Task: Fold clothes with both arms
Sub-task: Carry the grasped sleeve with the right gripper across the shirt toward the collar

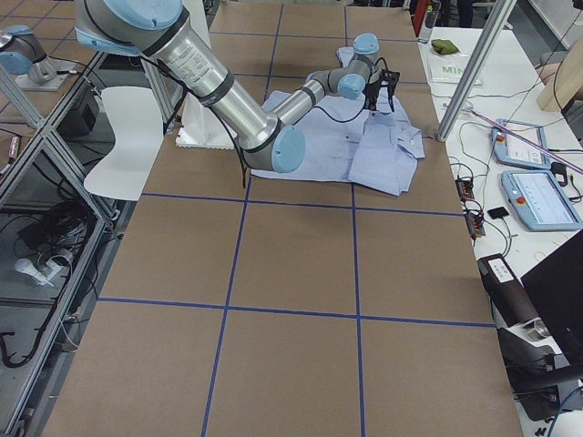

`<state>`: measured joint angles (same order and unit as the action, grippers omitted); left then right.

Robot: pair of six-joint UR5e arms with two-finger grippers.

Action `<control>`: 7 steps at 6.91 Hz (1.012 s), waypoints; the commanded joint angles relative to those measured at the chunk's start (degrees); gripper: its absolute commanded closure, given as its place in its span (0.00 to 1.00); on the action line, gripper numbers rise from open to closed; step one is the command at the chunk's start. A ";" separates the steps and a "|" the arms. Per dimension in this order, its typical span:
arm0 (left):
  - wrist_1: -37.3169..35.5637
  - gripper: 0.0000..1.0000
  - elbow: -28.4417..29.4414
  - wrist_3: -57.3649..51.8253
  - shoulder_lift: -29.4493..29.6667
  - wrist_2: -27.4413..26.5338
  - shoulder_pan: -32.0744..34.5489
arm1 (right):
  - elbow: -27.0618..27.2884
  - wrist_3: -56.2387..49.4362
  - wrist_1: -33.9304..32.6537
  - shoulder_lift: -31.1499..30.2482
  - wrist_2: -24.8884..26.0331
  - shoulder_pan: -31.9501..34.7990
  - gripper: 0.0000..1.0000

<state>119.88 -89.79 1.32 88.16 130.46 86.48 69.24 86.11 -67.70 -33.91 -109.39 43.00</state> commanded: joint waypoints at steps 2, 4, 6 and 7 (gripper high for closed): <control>0.09 0.01 -0.12 0.00 -0.27 0.32 0.00 | -4.90 3.36 5.56 3.50 3.83 -3.44 1.00; 0.09 0.01 -0.12 0.00 -0.27 0.67 0.00 | -6.21 3.36 5.65 4.81 5.58 -4.59 1.00; 0.09 0.01 -0.29 0.00 -0.36 0.76 0.00 | -6.22 4.06 8.27 5.08 6.81 -5.03 1.00; 0.09 0.01 -0.29 0.00 -0.36 0.76 0.00 | -6.31 4.06 8.54 5.26 8.39 -5.90 1.00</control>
<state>119.97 -90.05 1.32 87.83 131.20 86.48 63.04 89.96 -59.98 -28.88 -102.64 37.92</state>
